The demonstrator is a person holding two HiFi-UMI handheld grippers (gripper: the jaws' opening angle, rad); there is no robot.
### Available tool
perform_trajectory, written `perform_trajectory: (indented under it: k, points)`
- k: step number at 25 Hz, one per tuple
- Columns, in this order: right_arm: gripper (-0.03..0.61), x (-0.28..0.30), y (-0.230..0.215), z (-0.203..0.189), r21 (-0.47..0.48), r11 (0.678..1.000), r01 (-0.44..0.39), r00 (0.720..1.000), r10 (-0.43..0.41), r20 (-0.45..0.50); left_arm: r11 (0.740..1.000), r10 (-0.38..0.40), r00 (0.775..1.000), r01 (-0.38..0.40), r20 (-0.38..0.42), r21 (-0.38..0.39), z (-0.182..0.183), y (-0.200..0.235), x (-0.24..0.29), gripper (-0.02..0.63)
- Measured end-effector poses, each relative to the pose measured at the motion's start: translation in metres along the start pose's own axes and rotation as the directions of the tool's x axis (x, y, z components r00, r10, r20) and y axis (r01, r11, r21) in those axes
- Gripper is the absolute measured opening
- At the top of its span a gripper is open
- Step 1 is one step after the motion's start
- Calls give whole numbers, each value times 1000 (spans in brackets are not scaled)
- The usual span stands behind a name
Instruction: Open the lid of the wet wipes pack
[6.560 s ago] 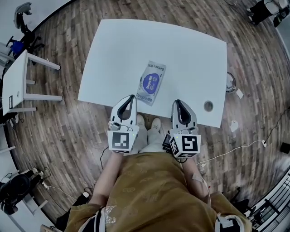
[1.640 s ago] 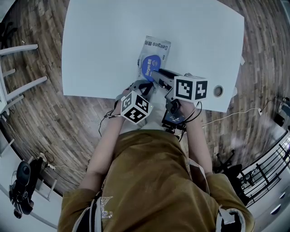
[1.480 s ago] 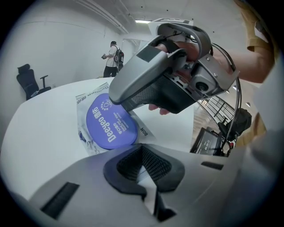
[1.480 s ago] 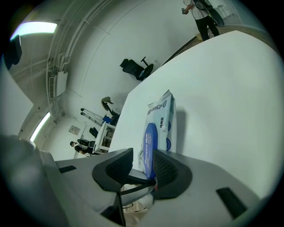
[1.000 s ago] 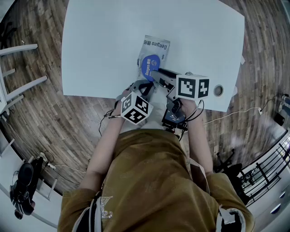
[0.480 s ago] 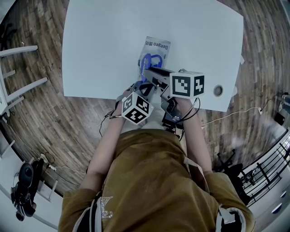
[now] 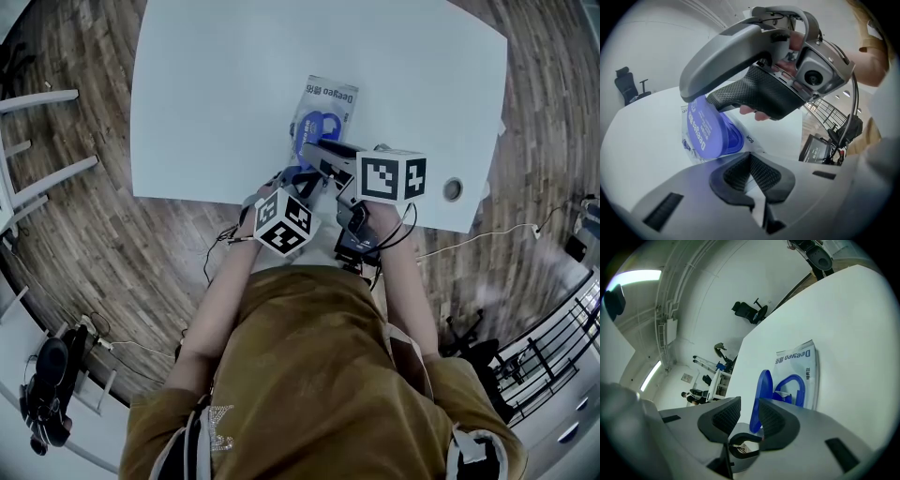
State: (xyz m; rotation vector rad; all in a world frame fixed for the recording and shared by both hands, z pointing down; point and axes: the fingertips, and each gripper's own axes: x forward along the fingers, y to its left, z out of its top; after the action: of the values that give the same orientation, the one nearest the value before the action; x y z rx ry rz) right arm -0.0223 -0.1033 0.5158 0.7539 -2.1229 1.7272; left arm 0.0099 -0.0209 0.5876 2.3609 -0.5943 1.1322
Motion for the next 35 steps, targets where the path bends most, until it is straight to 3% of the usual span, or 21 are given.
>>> perform_trajectory:
  k: [5,8,14,30,35]
  points:
    - [124,2,4,1,-12,1000,-5,1000,5,6,997,0,1000,-2,22,74,-1,-6,-7,2]
    - [124,3,5,0,-22,1000,-2,1000,2,1,1000,-6,994,5,110,17,9,-11,-19,2]
    - [124,7,14,-4,-31,999,-7,1000,7,3,995,24,961,5,277,-104,31,-10,-42,2]
    - [124,5,15,-7,-36,999,4,1000,-4,19,970,54,933,35,355,-241,32,13,-56,2]
    - [124,2,14,-8,-31,999,7,999,-6,38,967,74,922,26,379,-252,36,16,-59,2]
